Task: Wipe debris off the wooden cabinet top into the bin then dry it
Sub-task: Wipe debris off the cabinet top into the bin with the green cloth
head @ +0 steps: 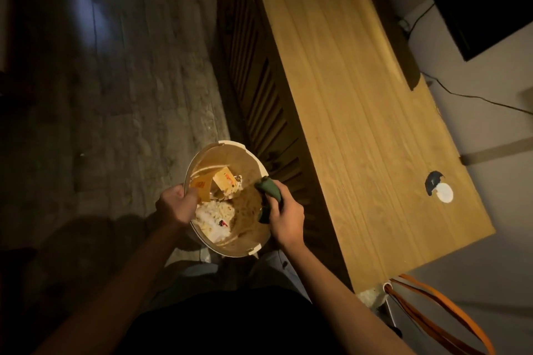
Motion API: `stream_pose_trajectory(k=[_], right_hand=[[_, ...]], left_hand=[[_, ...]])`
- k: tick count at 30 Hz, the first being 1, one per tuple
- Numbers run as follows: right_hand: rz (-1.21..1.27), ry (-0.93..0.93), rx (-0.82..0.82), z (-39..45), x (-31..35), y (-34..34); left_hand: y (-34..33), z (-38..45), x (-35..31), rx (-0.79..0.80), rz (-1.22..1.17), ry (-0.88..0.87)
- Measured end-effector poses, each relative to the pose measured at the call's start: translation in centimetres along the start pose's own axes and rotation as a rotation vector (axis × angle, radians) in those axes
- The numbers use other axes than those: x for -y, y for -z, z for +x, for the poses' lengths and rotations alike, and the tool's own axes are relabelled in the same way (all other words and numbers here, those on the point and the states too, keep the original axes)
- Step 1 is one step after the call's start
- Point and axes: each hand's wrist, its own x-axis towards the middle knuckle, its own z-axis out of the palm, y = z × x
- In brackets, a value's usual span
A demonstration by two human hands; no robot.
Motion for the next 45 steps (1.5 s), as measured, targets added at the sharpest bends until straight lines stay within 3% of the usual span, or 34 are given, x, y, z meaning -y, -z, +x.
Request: stream_pose_trajectory(k=[6, 11, 20, 29, 36, 45], right_hand=[[0.068, 0.053, -0.008, 3.2, 2.9, -1.0], [0.186, -0.019, 0.020, 8.2, 4.4, -1.9], [0.284, -0.151, 0.057, 21.0, 8.0, -4.1], [0.303, -0.123, 0.126, 32.7, 14.0, -5.5], [0.399, -0.320, 0.182, 40.1, 18.8, -9.0], [0.311, -0.487, 0.100, 48.6, 24.5, -14.6]], left_hand=[[0.5, 2.1, -3.3, -0.038, -0.068, 0.006], [0.1, 5.2, -6.4, -0.029, -0.006, 0.015], [-2.3, 14.0, -14.8, 0.040, -0.096, 0.138], [-2.8, 21.9, -22.6, 0.053, -0.166, 0.167], [-1.9, 29.6, -28.1, 0.035, -0.128, 0.226], [0.0, 41.6, -35.2, 0.126, -0.042, 0.184]])
